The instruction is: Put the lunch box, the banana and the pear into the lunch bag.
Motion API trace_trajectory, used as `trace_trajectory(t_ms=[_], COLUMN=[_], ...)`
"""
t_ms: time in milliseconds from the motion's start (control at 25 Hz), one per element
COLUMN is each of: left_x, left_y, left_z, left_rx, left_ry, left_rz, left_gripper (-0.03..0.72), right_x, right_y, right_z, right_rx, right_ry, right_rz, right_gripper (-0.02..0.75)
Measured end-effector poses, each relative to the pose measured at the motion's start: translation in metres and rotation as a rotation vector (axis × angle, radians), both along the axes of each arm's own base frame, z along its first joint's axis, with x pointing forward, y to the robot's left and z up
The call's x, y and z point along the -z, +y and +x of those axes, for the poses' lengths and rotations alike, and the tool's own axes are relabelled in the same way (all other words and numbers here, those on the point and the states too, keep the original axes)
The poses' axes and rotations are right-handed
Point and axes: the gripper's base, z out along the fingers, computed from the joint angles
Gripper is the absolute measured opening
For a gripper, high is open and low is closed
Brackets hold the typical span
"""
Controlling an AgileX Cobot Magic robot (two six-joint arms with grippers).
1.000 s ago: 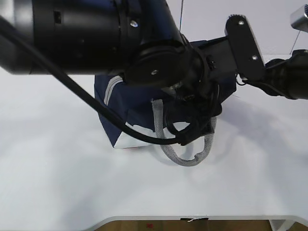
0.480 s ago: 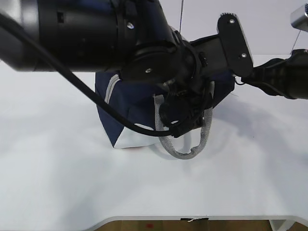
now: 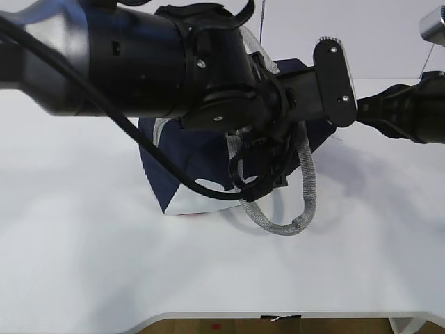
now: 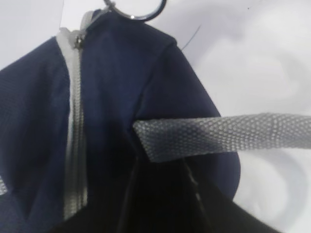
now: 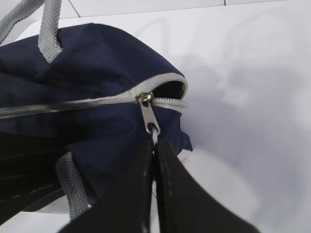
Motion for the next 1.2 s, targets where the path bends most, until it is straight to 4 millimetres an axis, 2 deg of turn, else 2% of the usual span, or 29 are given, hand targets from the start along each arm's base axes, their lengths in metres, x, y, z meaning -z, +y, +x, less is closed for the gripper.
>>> trace_trajectory(t_ms=[280, 480, 680, 1200], left_x=[0.0, 0.0, -0.008, -0.042], left_y=[0.004, 0.005, 0.009, 0.026], left_z=[0.004, 0.005, 0.003, -0.004], left_rx=[-0.019, -0.025, -0.037, -0.096], left_ry=[0.0, 0.002, -0.005, -0.024], left_rz=[0.01, 0.017, 0.016, 0.006], left_gripper=[0.023, 0.015, 0.014, 0.013], right_x=[0.0, 0.0, 0.0, -0.001], right_y=[0.0, 0.0, 0.0, 0.002], right_z=[0.0, 0.0, 0.0, 0.0], right_rx=[-0.002, -0.002, -0.004, -0.016], right_ry=[0.0, 0.0, -0.001, -0.004], right_rz=[0.001, 0.001, 0.002, 0.009], right_gripper=[0.006, 0.006, 0.006, 0.006])
